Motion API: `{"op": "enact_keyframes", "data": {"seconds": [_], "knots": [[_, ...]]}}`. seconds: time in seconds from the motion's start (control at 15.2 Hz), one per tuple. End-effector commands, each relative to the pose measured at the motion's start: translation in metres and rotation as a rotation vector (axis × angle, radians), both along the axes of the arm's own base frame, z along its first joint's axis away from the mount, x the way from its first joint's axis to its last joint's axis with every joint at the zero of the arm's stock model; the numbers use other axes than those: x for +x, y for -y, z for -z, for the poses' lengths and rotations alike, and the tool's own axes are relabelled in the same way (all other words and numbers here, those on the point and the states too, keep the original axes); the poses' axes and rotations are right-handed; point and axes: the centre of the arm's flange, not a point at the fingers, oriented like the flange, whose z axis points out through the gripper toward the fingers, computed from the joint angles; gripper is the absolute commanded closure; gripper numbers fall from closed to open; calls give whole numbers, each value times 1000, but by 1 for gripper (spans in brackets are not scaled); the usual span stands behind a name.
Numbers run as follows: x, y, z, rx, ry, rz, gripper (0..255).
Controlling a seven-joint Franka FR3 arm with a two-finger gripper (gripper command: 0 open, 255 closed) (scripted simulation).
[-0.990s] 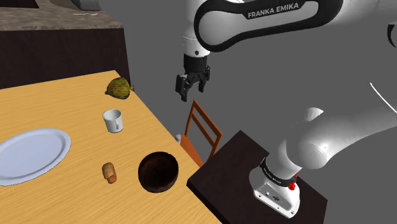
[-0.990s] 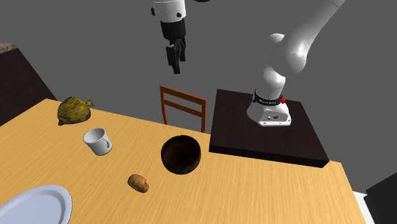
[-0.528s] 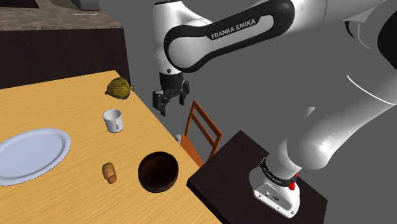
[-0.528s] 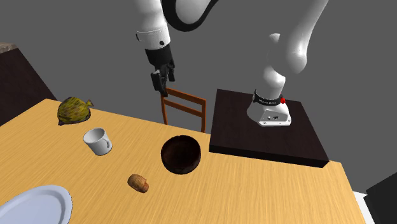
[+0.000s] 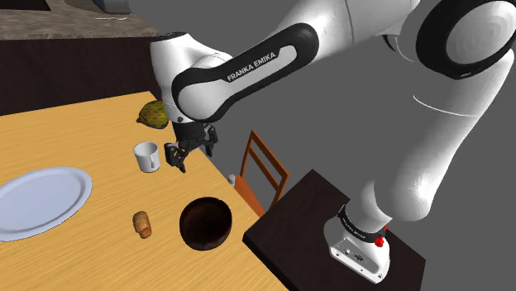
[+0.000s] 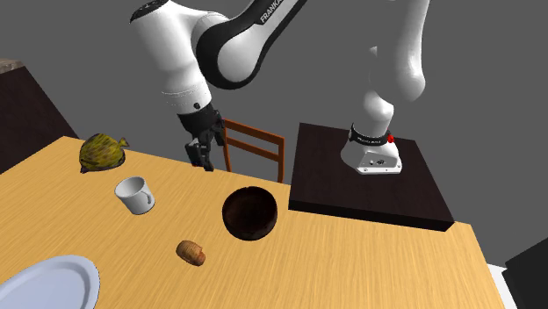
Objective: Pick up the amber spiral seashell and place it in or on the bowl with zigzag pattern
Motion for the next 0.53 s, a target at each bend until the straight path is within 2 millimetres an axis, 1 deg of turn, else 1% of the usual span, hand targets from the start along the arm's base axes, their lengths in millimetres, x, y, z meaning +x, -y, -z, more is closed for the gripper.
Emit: {"op": "enact_keyframes", "data": {"seconds": [0.0,0.46], "knots": [[10,-20,17,-3,-7,4,0],[41,-88,75,-12,-32,14,0]]}}
